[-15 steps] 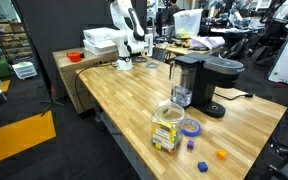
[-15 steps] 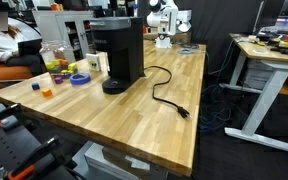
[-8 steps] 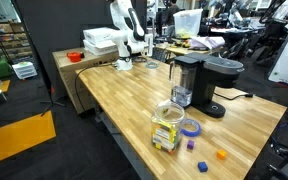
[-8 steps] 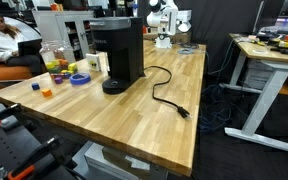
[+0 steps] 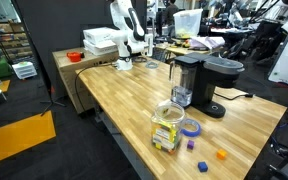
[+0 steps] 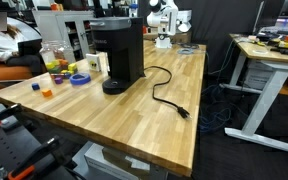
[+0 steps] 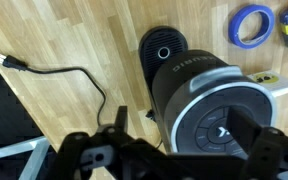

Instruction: Put the orange block in the clear container

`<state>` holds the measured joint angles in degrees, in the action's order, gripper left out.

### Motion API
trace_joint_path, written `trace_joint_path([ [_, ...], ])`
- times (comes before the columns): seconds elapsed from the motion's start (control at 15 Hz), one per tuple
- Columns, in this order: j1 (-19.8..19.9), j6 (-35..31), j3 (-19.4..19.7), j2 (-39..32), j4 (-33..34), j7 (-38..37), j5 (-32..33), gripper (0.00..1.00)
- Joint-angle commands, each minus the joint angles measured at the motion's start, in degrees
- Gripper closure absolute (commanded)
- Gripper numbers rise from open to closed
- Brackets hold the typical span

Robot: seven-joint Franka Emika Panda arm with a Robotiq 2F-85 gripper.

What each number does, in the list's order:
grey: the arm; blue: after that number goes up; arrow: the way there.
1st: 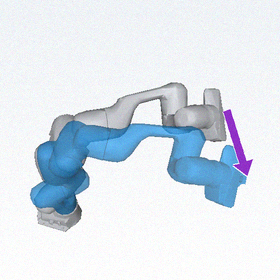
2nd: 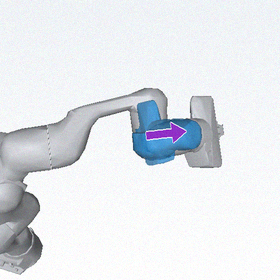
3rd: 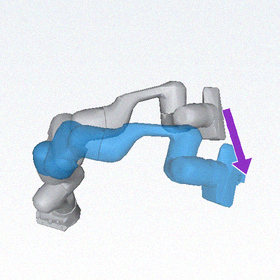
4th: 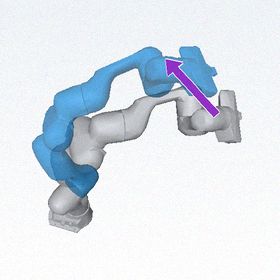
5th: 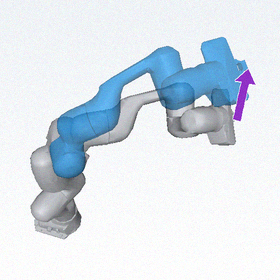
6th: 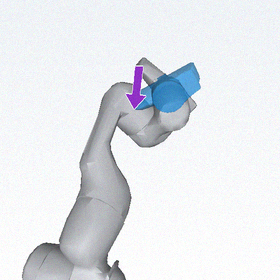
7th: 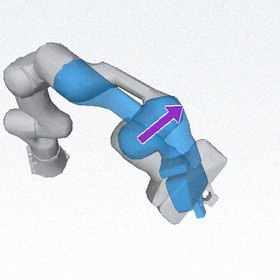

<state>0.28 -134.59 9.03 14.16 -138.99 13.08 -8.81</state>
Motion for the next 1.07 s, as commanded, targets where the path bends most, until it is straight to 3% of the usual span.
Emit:
trace_joint_path([
  [0.0, -0.5, 2.3, -0.4, 3.2, 0.3, 5.2, -1.0, 0.00],
  [0.4, -3.2, 6.9, -0.5, 7.8, -0.9, 10.9, -1.6, 0.00],
  [0.8, -8.7, 13.8, -2.8, 8.2, -2.0, 16.4, -3.6, 0.00],
  [1.0, -9.2, 13.7, -3.5, 7.6, -1.1, 16.6, -3.4, 0.00],
])
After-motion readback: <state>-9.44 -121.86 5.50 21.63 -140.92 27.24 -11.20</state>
